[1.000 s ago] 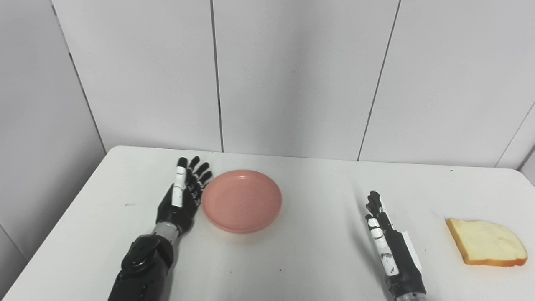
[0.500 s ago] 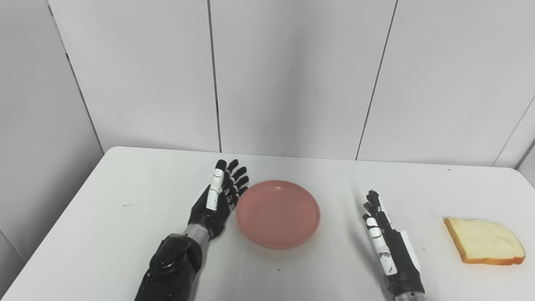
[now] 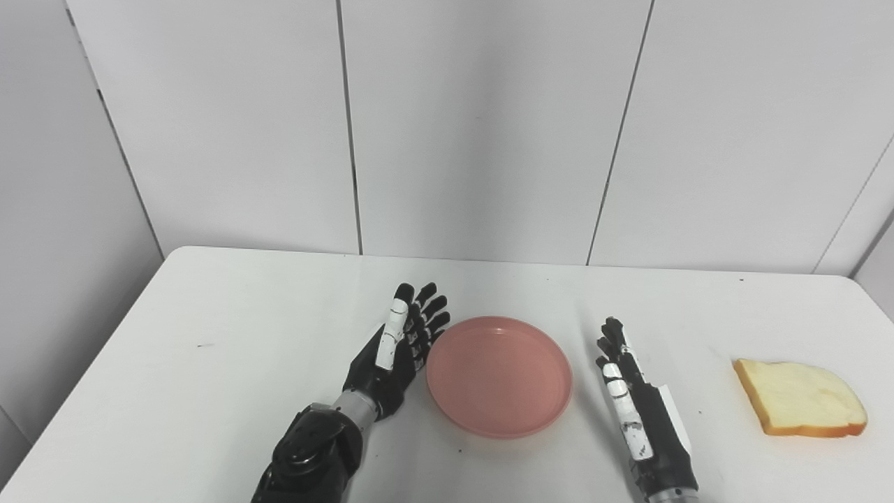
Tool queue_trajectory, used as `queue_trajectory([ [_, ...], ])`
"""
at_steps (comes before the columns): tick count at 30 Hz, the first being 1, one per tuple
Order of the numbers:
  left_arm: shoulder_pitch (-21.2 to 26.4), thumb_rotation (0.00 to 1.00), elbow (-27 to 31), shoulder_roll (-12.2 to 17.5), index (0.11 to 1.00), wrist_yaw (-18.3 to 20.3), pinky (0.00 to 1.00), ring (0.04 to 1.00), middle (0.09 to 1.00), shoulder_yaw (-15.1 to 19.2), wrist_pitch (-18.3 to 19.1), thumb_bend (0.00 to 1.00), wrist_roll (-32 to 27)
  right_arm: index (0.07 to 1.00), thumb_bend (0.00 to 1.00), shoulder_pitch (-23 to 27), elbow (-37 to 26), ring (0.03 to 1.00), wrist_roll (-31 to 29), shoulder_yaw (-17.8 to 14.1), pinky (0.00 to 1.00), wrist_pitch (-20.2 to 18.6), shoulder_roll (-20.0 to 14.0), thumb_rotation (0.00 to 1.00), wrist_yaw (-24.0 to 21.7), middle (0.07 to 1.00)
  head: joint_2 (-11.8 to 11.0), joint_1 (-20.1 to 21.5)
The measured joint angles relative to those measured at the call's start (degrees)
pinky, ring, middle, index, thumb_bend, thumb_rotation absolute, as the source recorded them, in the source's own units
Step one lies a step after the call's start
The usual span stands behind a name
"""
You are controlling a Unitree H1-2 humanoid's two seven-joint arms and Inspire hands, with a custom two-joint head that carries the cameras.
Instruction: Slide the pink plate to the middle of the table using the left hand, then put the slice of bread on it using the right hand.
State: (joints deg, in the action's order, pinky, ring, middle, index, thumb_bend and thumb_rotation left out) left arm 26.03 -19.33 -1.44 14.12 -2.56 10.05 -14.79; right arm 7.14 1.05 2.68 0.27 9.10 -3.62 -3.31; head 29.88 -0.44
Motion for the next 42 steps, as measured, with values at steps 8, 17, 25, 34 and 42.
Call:
queue_trajectory([
  [8,-0.4,0.99,-0.1,-0.2,1.0,0.3,0.99,0.986,0.992,0.0,0.0,0.86,0.1,0.978,0.34,-0.1,-0.1,0.967,0.5,0.0,0.95,0.0,0.0,1.0,0.0,0.978,0.4,0.3],
  [17,-0.5,0.99,-0.1,-0.1,0.998,0.5,0.98,0.983,0.989,0.1,0.0,0.85,0.3,1.0,0.63,-0.8,-1.7,0.986,2.4,-0.3,0.96,-2.5,-0.5,1.0,1.2,0.999,0.3,1.9],
  [25,-0.9,0.98,0.1,0.3,0.997,0.7,0.99,0.984,0.993,0.6,-0.1,0.85,0.1,1.0,0.73,0.6,-9.5,0.971,4.9,-2.6,0.95,-6.7,-3.6,1.0,2.0,0.995,-1.8,7.6],
  [34,-1.7,0.96,0.7,1.4,0.996,2.4,0.99,0.99,0.997,1.3,-0.8,0.84,0.0,1.0,0.75,6.7,-18.0,0.936,11.9,-3.0,0.88,-13.5,-11.5,0.99,-0.6,0.989,-3.3,14.4],
  [42,-2.3,0.91,1.0,2.4,0.985,2.8,0.99,0.983,0.99,3.6,-1.2,0.85,-1.6,0.975,0.97,11.4,-23.8,0.939,16.7,-3.4,0.87,-24.0,-21.6,0.69,-7.7,0.96,-3.6,19.9],
])
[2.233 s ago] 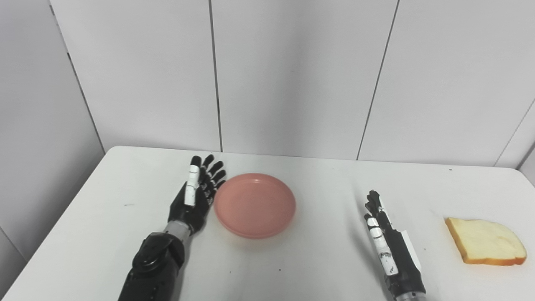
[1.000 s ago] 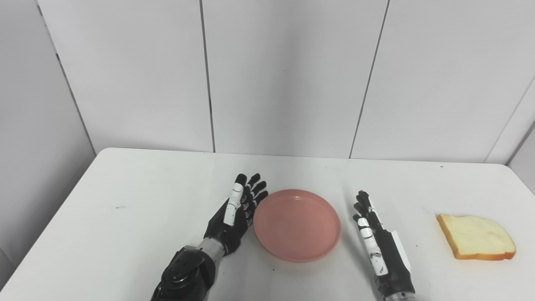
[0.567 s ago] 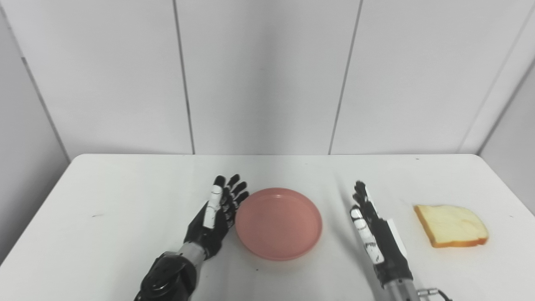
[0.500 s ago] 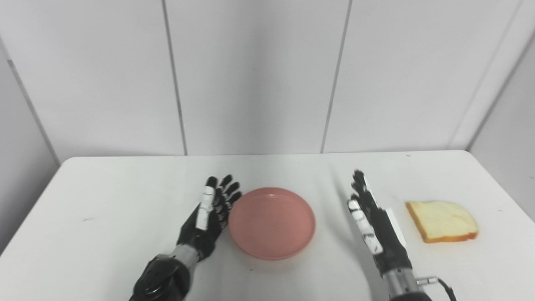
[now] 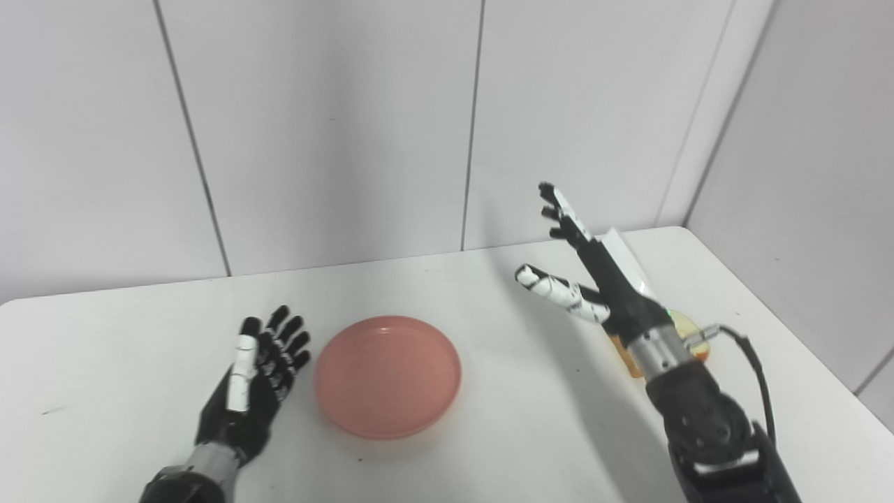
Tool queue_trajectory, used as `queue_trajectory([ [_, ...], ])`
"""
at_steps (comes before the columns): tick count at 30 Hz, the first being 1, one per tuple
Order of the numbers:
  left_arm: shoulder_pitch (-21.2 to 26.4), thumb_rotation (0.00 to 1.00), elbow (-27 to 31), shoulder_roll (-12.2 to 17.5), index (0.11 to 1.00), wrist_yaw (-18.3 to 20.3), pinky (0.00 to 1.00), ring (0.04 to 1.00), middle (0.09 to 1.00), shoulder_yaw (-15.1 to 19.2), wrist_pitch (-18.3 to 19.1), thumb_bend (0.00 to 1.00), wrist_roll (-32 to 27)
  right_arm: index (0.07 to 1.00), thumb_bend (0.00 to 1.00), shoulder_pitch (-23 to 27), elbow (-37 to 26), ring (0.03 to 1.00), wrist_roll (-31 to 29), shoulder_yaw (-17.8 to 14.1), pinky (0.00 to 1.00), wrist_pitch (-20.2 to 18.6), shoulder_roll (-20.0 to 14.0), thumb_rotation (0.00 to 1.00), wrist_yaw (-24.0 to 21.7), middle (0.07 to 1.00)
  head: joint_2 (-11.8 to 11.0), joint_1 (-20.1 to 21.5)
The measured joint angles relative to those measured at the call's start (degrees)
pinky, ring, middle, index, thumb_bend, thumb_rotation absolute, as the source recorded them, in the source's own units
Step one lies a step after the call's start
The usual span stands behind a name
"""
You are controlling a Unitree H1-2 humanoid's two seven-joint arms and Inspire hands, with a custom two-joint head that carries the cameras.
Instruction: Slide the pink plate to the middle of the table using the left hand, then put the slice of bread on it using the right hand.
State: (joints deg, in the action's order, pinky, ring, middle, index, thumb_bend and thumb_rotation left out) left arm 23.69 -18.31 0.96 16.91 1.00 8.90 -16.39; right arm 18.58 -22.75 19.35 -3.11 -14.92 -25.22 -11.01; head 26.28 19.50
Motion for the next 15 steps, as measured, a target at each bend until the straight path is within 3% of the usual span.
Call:
queue_trajectory([
  [4,-0.4,0.91,0.4,0.2,0.981,0.5,0.99,0.979,0.988,0.1,0.0,0.85,-0.5,0.965,1.0,1.6,-2.1,0.961,0.0,-0.2,0.89,-4.9,-2.4,0.62,-3.2,0.968,0.2,1.9],
  [6,-0.5,0.91,0.3,0.7,0.982,1.5,0.99,0.979,0.989,0.1,0.0,0.85,-0.5,0.969,1.0,2.5,-2.5,0.97,1.6,0.3,0.9,-8.1,-5.3,0.58,-6.1,0.974,0.2,2.5],
  [10,-0.6,0.89,-0.7,1.7,0.959,2.5,0.96,0.957,0.969,0.2,-1.6,0.88,-0.5,0.96,1.0,4.0,-2.7,0.95,5.2,0.3,0.88,-11.2,-11.0,0.48,-11.1,0.96,0.5,4.2],
  [15,-0.6,0.88,-1.3,2.1,0.951,3.6,0.96,0.952,0.964,0.7,-2.5,0.9,-1.2,0.943,1.0,6.6,-2.6,0.935,10.6,-1.3,0.87,-11.9,-15.8,0.36,-22.4,0.942,1.2,5.7],
])
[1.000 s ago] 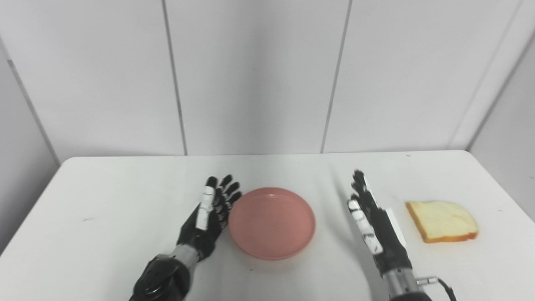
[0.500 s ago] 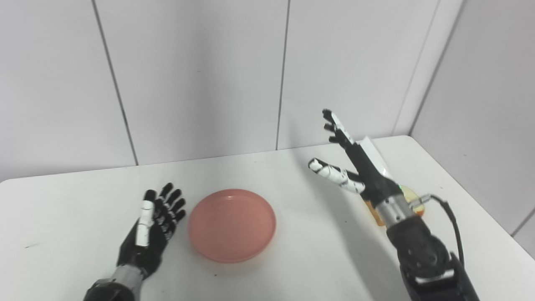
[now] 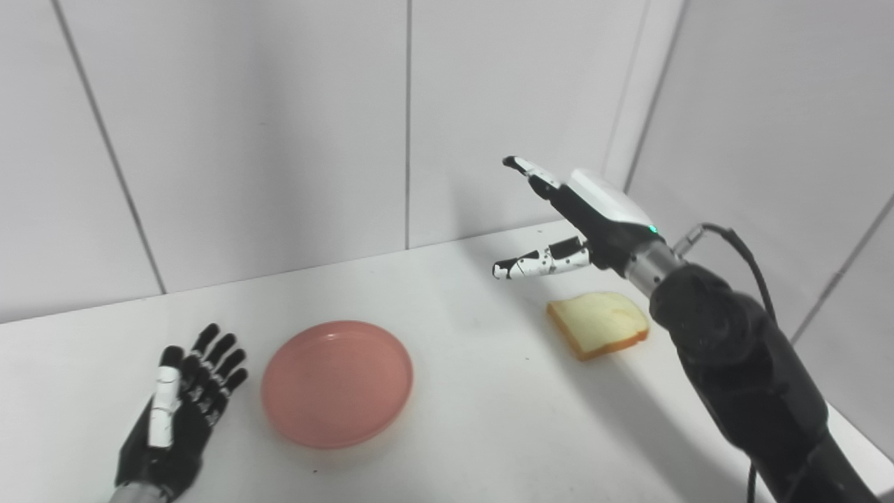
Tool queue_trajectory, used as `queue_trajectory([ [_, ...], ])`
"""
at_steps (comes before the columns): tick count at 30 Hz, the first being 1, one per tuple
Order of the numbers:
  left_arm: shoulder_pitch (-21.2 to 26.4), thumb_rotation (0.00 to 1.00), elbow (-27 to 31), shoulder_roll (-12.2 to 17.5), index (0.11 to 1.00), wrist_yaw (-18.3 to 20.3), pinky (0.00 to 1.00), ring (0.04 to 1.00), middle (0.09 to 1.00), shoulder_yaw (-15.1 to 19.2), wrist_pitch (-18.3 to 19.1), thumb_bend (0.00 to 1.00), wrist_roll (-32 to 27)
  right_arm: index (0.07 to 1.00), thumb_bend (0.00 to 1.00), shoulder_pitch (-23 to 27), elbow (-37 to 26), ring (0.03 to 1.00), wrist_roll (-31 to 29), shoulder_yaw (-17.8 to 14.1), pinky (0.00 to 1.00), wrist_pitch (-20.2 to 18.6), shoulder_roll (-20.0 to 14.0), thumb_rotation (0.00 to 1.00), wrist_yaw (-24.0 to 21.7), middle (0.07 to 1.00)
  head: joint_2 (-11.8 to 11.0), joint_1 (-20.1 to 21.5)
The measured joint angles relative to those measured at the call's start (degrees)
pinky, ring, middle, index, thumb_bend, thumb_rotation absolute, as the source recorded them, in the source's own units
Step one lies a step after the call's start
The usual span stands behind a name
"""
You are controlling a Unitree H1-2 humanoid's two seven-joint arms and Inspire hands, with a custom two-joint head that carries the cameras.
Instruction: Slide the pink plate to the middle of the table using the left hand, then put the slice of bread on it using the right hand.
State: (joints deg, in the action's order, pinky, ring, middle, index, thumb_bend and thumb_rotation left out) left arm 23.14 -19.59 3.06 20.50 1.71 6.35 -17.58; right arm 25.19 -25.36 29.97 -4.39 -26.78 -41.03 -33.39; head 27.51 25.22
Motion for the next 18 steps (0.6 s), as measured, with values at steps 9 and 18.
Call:
queue_trajectory([
  [9,0.0,0.87,-0.3,1.4,0.951,1.8,0.94,0.945,0.956,0.1,0.1,0.93,-1.2,0.979,1.0,2.7,4.5,0.932,7.8,-0.2,0.84,0.0,-4.8,0.31,-20.7,0.964,0.7,1.4],
  [18,0.2,0.84,-0.3,1.7,0.93,1.9,0.92,0.927,0.936,0.9,1.3,0.95,-2.5,1.0,1.0,3.6,10.5,0.982,9.7,5.9,0.85,0.0,-10.8,0.36,-24.7,1.0,2.0,2.6],
])
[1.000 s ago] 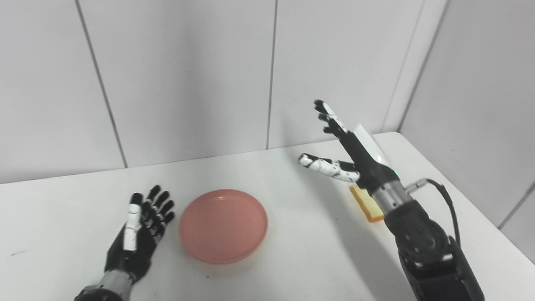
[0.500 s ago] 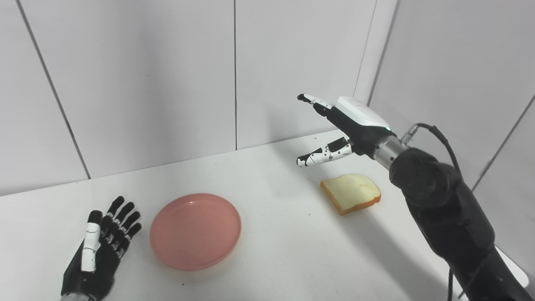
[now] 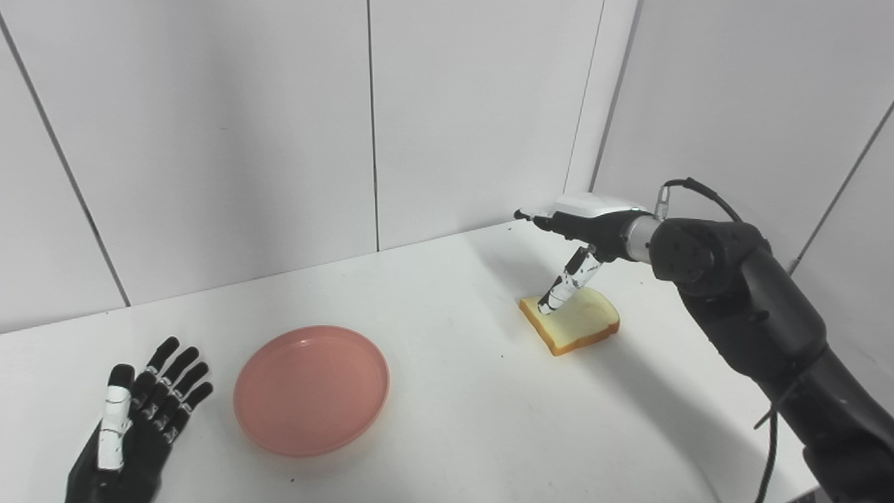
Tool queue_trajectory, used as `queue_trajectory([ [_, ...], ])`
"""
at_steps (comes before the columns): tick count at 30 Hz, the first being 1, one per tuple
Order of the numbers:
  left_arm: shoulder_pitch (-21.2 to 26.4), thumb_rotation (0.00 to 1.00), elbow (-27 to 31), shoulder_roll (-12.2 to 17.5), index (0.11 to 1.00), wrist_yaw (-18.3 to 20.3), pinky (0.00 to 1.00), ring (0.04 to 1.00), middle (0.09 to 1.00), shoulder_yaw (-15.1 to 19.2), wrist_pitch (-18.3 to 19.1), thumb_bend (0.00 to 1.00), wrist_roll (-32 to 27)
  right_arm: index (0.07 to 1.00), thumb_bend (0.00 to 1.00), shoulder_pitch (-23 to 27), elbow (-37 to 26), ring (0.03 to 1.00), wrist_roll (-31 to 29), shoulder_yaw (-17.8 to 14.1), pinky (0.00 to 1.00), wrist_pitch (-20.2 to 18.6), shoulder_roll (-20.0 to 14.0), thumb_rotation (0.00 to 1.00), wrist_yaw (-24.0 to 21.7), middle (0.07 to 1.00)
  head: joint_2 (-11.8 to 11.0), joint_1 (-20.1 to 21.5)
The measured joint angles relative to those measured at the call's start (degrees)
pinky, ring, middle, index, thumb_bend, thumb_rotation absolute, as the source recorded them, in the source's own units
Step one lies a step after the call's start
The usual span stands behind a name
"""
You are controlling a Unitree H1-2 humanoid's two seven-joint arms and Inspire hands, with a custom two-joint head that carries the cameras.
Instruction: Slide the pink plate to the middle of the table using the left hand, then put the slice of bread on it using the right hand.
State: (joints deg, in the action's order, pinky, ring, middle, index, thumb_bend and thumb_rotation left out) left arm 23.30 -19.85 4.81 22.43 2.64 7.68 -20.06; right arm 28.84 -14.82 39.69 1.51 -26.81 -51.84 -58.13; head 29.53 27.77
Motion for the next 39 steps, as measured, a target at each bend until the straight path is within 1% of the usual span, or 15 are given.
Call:
queue_trajectory([
  [3,-0.1,0.85,0.3,0.0,0.926,0.0,0.92,0.921,0.927,0.0,0.1,0.95,0.1,1.0,1.0,0.4,1.7,0.99,1.5,0.1,0.87,0.0,0.0,0.34,-3.0,1.0,0.3,0.1],
  [5,-0.5,0.86,0.9,0.0,0.93,-0.1,0.92,0.923,0.928,-0.1,0.2,0.95,0.2,1.0,1.0,0.3,2.6,0.986,1.8,-0.3,0.87,0.0,0.3,0.31,-3.7,1.0,0.8,0.3],
  [10,-2.1,0.89,4.1,0.0,0.942,-0.8,0.93,0.928,0.935,-1.0,1.3,0.91,1.0,1.0,1.0,-0.2,2.6,0.973,3.1,-0.2,0.86,0.0,0.3,0.3,-3.7,1.0,1.2,0.3],
  [12,-2.5,0.89,5.0,0.1,0.945,-1.0,0.94,0.935,0.94,-1.0,1.7,0.91,1.3,1.0,1.0,-0.7,2.7,0.949,4.1,0.1,0.8,0.0,0.3,0.31,-3.7,0.99,1.4,0.3],
  [15,-2.5,0.89,5.0,0.2,0.946,-1.2,0.94,0.938,0.941,-1.0,2.1,0.91,1.3,1.0,1.0,-1.4,2.7,0.952,4.1,0.9,0.84,0.0,0.1,0.3,-3.4,0.988,1.5,0.0],
  [16,-2.5,0.88,5.0,0.2,0.946,-1.2,0.94,0.933,0.94,-1.0,2.2,0.91,1.3,1.0,1.0,-2.0,2.7,0.965,4.0,1.4,0.86,0.1,-0.2,0.3,-2.7,0.995,1.5,0.0],
  [19,-2.5,0.88,5.0,0.2,0.945,-1.2,0.94,0.932,0.94,-0.9,2.2,0.91,1.3,1.0,1.0,-2.8,3.9,0.971,3.9,2.7,0.87,0.5,-0.3,0.31,-1.3,1.0,1.5,0.3],
  [21,-2.5,0.88,5.0,0.2,0.945,-1.2,0.93,0.93,0.94,-1.0,2.2,0.92,1.3,1.0,1.0,-3.3,4.6,0.957,3.8,3.4,0.85,1.0,-0.4,0.28,0.3,1.0,1.5,0.3],
  [22,-2.5,0.88,5.0,0.2,0.946,-1.2,0.93,0.93,0.94,-1.0,2.2,0.92,1.3,1.0,1.0,-3.4,5.1,0.963,3.8,3.6,0.86,1.4,-0.4,0.27,1.0,1.0,1.5,0.4],
  [28,-2.5,0.87,5.0,0.3,0.944,-1.2,0.93,0.929,0.941,-1.0,2.2,0.92,1.3,0.988,1.0,-3.5,8.4,0.959,4.0,6.1,0.86,4.7,-1.1,0.23,5.1,0.999,1.6,0.3],
  [29,-2.5,0.87,4.9,0.4,0.948,-1.2,0.93,0.932,0.945,-0.9,2.2,0.93,1.3,0.988,1.0,-3.5,8.5,0.882,4.0,6.3,0.73,5.0,-1.1,0.25,5.4,1.0,1.7,0.2],
  [30,-2.5,0.87,4.9,0.4,0.947,-1.1,0.93,0.932,0.944,-1.0,2.2,0.93,1.3,0.987,1.0,-3.5,8.6,0.875,4.0,6.7,0.71,5.2,-1.2,0.26,5.8,1.0,1.7,0.2],
  [33,-2.5,0.86,4.9,0.5,0.943,-1.2,0.92,0.931,0.942,-0.9,2.2,0.94,1.3,0.982,1.0,-3.5,9.8,0.956,4.1,7.8,0.85,7.2,-1.3,0.26,7.7,0.999,1.7,0.1],
  [36,-2.5,0.87,4.9,0.5,0.947,-1.2,0.93,0.939,0.947,-1.0,2.3,0.92,1.3,0.99,1.0,-3.8,10.7,0.979,4.6,8.7,0.89,8.8,-1.6,0.25,9.9,1.0,1.8,0.0],
  [39,-2.5,0.86,4.9,0.5,0.94,-1.1,0.91,0.931,0.944,-1.0,2.3,0.92,1.3,1.0,1.0,-3.3,12.5,0.979,5.7,10.3,0.87,10.5,-2.0,0.27,10.8,1.0,1.8,0.0],
])
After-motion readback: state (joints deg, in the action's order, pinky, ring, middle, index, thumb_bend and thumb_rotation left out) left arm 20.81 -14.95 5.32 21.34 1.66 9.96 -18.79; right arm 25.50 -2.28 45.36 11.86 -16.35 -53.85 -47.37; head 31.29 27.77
